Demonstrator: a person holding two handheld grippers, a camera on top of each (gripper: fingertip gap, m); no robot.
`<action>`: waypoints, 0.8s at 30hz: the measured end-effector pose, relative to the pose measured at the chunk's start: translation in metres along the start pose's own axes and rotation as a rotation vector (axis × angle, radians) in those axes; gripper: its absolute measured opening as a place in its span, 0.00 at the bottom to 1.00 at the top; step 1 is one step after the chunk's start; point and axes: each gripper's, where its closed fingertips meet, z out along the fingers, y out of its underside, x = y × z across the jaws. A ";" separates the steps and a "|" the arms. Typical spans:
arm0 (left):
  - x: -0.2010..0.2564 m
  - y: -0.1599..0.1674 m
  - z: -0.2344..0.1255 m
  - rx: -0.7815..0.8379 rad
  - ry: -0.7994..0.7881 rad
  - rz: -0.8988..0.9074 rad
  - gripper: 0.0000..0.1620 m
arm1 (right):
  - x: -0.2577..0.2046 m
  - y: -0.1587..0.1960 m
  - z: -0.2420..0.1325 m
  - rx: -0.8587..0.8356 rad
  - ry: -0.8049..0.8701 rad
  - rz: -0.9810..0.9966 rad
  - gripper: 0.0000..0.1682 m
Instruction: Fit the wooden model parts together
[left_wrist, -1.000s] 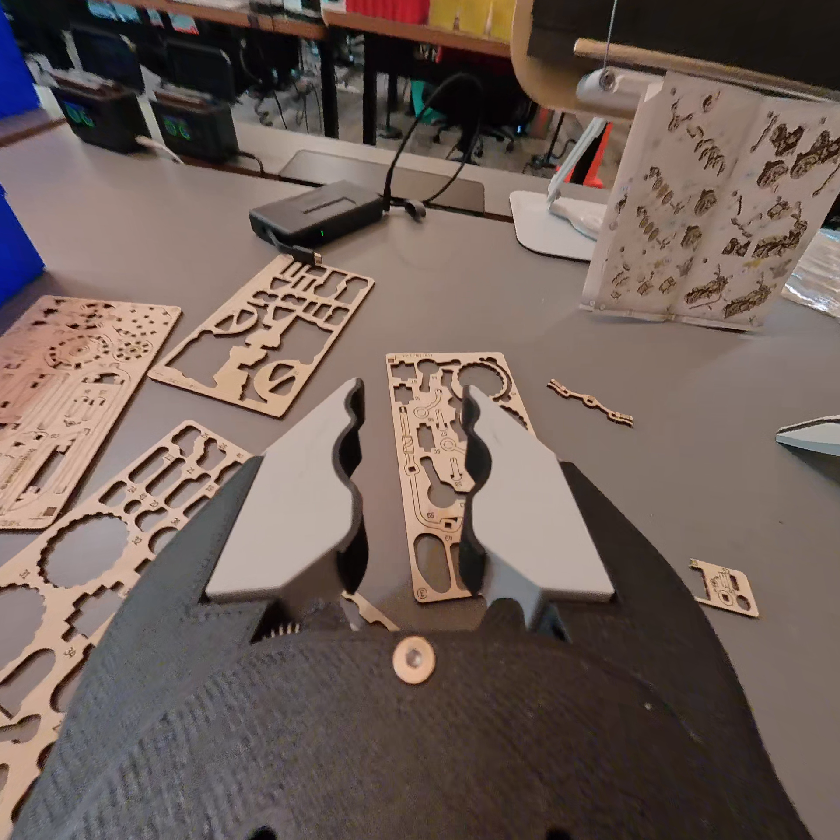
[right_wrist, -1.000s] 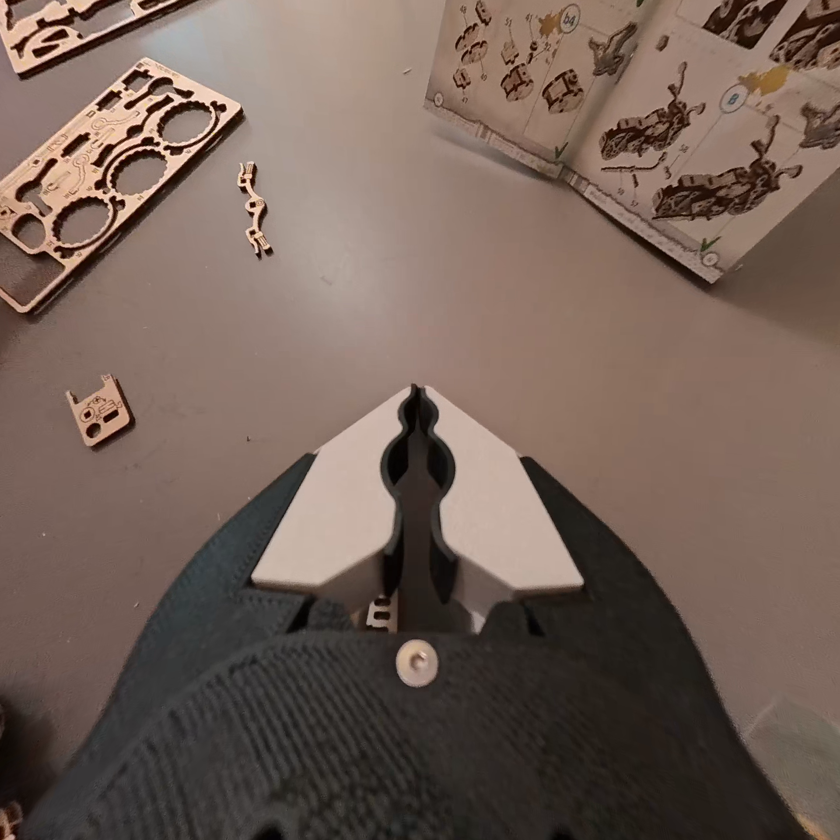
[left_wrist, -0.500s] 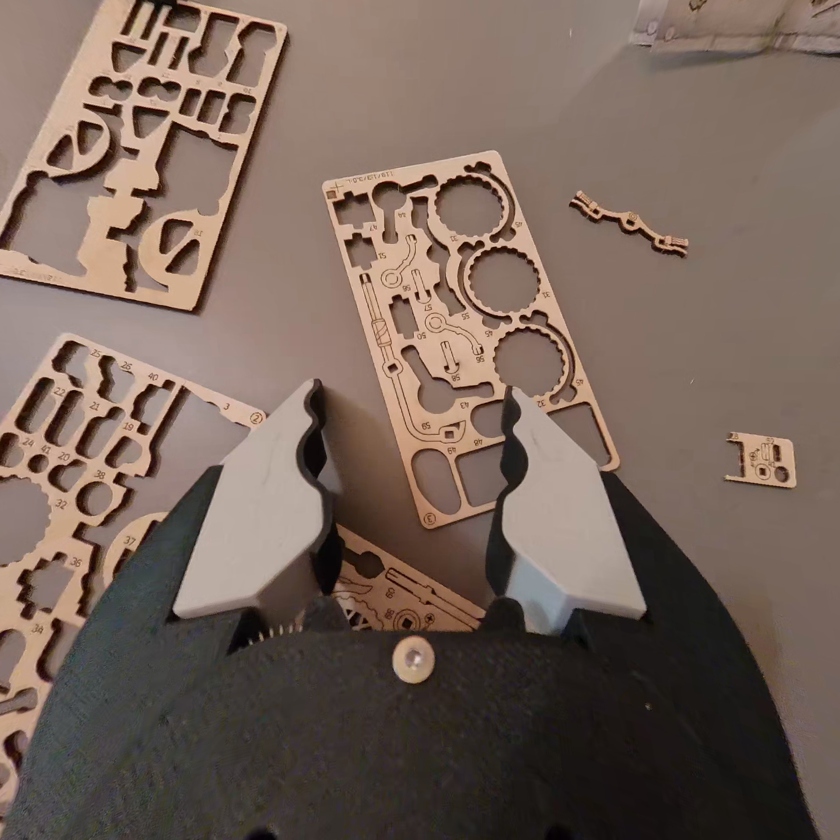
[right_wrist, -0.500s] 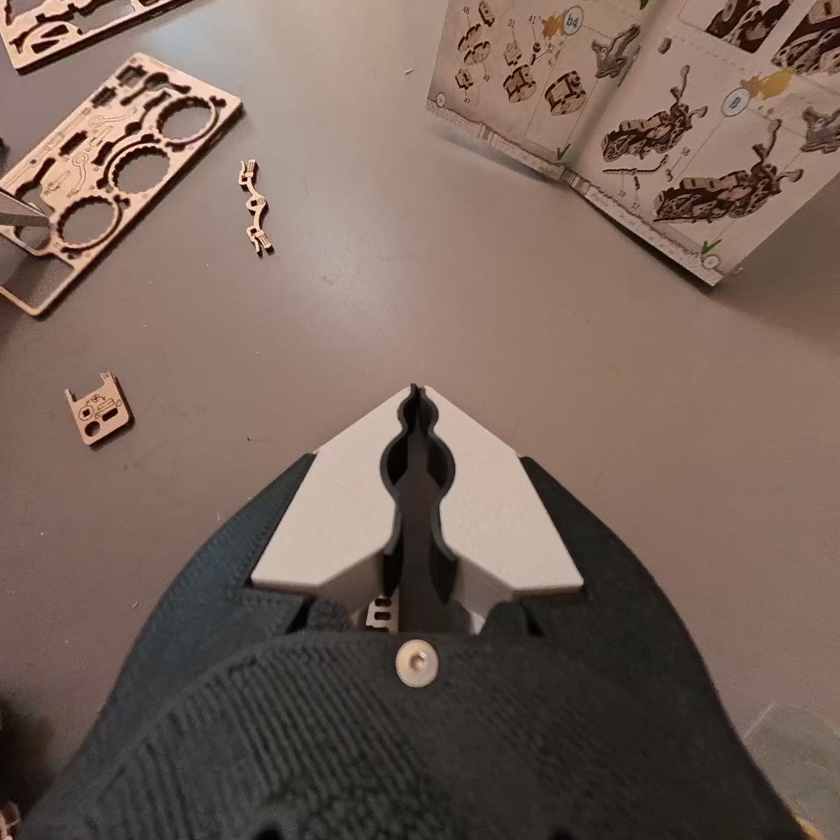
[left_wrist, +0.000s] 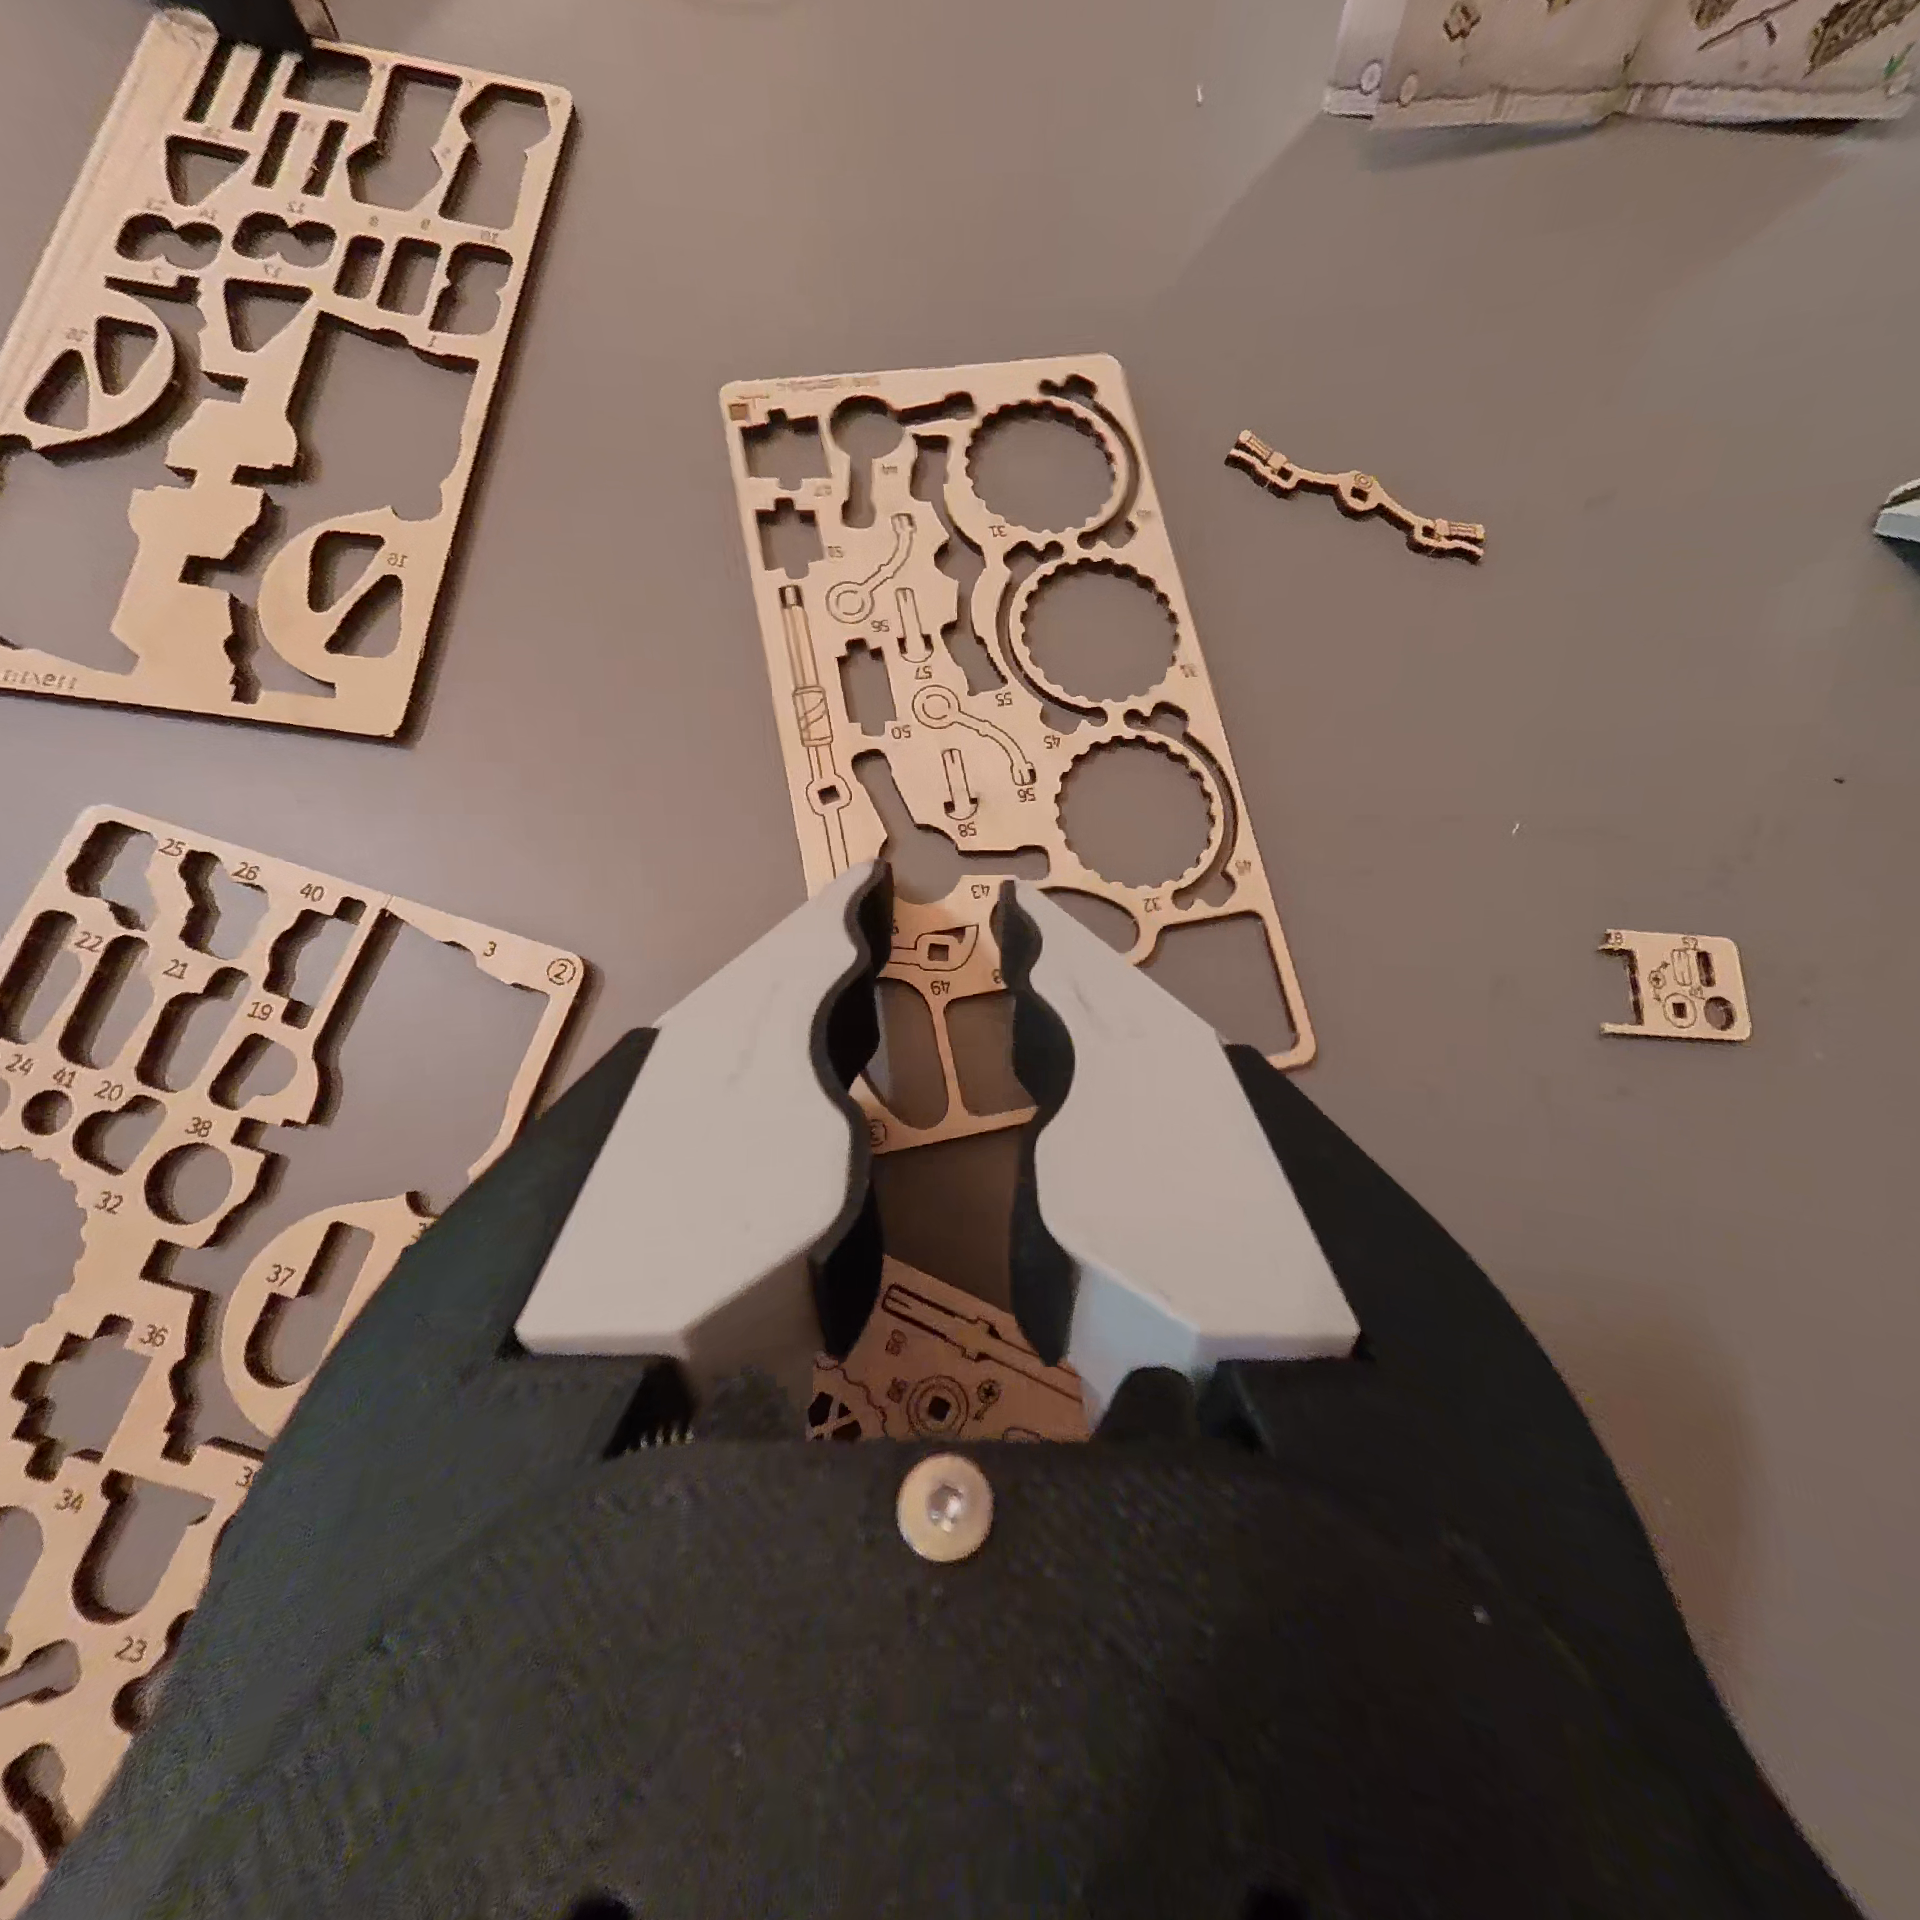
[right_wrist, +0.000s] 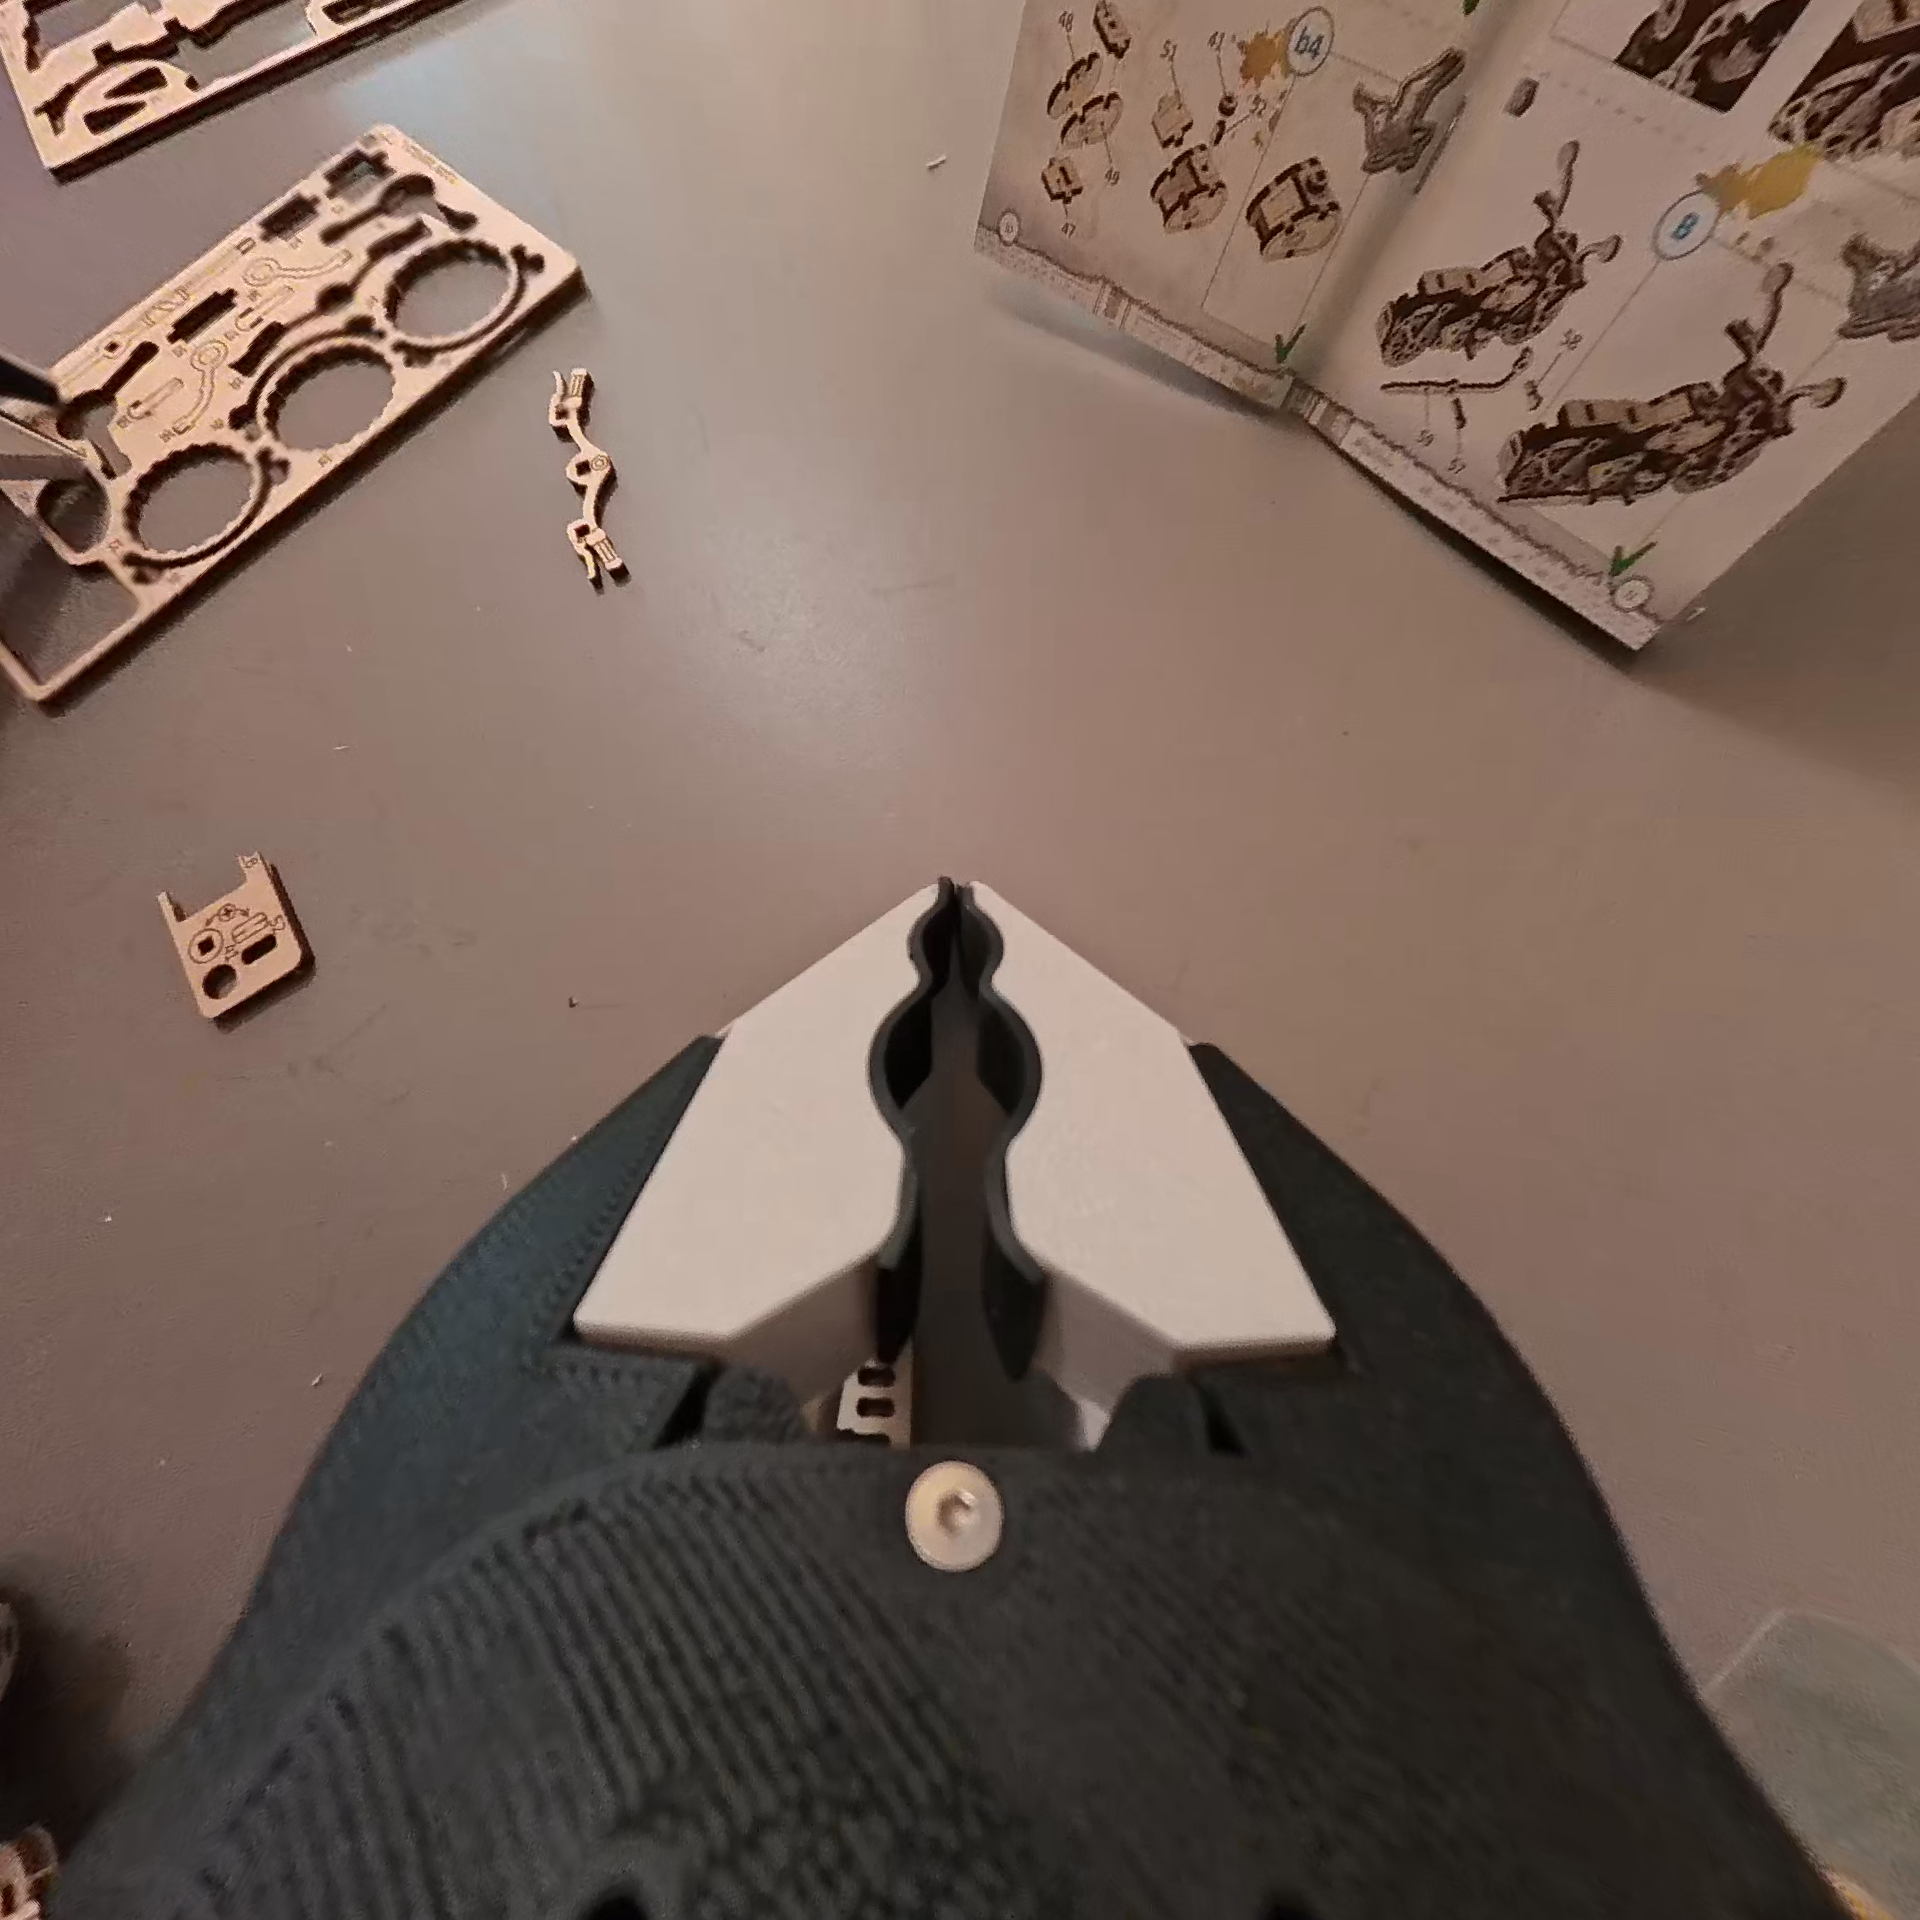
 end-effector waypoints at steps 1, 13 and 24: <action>0.000 0.000 0.000 -0.001 0.007 0.000 0.09 | 0.000 0.000 0.000 0.000 -0.001 0.001 0.00; 0.000 -0.003 -0.004 0.019 0.051 -0.033 0.19 | 0.000 0.000 0.000 0.000 -0.005 0.004 0.00; 0.030 0.002 -0.006 0.005 0.135 0.158 0.35 | 0.000 0.000 0.000 0.000 -0.006 0.003 0.00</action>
